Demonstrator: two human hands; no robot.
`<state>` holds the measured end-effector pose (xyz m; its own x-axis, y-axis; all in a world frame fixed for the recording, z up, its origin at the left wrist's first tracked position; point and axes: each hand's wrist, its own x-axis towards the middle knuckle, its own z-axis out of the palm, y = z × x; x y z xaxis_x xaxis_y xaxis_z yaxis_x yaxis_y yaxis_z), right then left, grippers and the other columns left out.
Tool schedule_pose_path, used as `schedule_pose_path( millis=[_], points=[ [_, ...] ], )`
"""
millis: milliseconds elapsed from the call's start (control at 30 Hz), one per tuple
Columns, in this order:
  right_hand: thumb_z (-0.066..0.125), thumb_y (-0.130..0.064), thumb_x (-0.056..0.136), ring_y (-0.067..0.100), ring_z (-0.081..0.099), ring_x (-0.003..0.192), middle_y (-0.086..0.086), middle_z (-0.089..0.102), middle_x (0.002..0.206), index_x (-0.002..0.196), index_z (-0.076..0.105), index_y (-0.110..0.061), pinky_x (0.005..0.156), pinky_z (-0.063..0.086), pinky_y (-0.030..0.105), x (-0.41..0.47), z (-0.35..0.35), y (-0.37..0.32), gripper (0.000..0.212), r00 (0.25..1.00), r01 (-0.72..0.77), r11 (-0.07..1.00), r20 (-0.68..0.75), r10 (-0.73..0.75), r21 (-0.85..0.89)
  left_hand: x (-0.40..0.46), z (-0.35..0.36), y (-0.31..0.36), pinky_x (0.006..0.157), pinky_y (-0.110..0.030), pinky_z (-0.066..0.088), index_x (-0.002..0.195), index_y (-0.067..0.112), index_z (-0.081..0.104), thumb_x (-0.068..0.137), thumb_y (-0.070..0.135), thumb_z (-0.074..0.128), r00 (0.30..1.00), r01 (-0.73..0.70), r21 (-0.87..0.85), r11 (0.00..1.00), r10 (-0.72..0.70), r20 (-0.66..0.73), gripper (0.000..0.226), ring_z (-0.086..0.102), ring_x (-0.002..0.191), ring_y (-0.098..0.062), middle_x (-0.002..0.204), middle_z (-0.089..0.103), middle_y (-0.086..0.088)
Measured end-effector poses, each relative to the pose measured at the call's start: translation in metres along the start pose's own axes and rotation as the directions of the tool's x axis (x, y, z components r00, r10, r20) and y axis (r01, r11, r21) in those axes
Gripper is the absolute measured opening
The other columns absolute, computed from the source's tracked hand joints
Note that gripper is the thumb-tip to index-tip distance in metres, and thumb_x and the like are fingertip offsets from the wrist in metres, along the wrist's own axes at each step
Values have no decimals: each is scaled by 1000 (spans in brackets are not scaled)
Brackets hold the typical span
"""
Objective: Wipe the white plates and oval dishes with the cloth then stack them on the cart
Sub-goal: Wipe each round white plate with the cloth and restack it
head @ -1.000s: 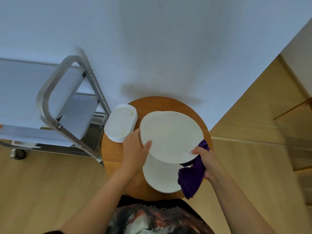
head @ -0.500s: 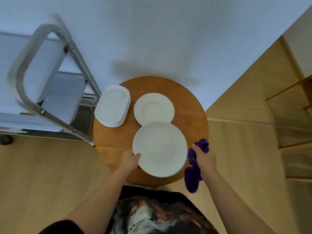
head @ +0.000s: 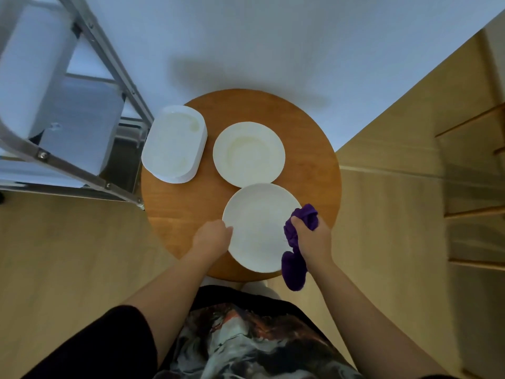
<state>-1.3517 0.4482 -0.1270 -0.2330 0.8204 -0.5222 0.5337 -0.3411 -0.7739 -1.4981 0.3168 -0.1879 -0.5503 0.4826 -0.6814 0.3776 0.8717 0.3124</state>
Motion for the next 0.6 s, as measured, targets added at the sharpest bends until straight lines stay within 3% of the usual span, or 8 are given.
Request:
schedule_pose_path(
  millis=[100,200,300,400,500,600],
  points=[
    [68,-19,83,13,58,68,-5,61,72,75,55,-26,67,51,31,3,9,1,16,1000,-22,999,1,22,-38,6,-5,1,65,-25,52,99,14,63,101,28,37,999,-33,284,958,25,34,30,61,81,-15,81,57,1],
    [67,-23,83,13,59,67,-7,62,71,75,56,-27,66,50,32,7,16,-1,14,999,-44,998,-19,43,-52,11,-7,4,55,-23,47,79,15,60,100,45,29,999,-16,321,947,6,31,48,60,68,-13,70,56,1],
    [67,-27,83,13,60,68,-8,64,72,79,60,-27,58,45,25,13,23,-6,8,998,-68,996,-15,67,-57,20,-16,3,49,-22,41,66,17,54,97,57,23,999,49,187,981,-46,-19,60,53,56,-11,63,56,1],
    [66,-30,83,11,59,68,-9,64,73,80,60,-29,56,42,24,20,29,-16,7,997,-76,996,-12,76,-44,43,-32,-1,53,-23,38,68,17,51,98,52,29,994,83,-73,994,-87,-58,50,51,61,-10,68,54,1],
    [66,-28,84,11,61,71,-8,65,77,82,61,-29,58,43,23,30,39,-31,5,997,-75,997,-17,75,6,72,-50,-3,62,-26,40,75,13,53,99,46,35,986,114,-346,931,-149,-77,45,54,72,-16,78,60,-3],
    [66,-26,85,14,63,76,-6,66,81,84,61,-29,64,47,26,37,54,-46,6,998,-68,996,-8,69,62,102,-59,0,78,-34,48,98,9,61,98,45,41,971,186,-563,806,-238,-21,41,59,88,-22,100,65,-9]
  ],
)
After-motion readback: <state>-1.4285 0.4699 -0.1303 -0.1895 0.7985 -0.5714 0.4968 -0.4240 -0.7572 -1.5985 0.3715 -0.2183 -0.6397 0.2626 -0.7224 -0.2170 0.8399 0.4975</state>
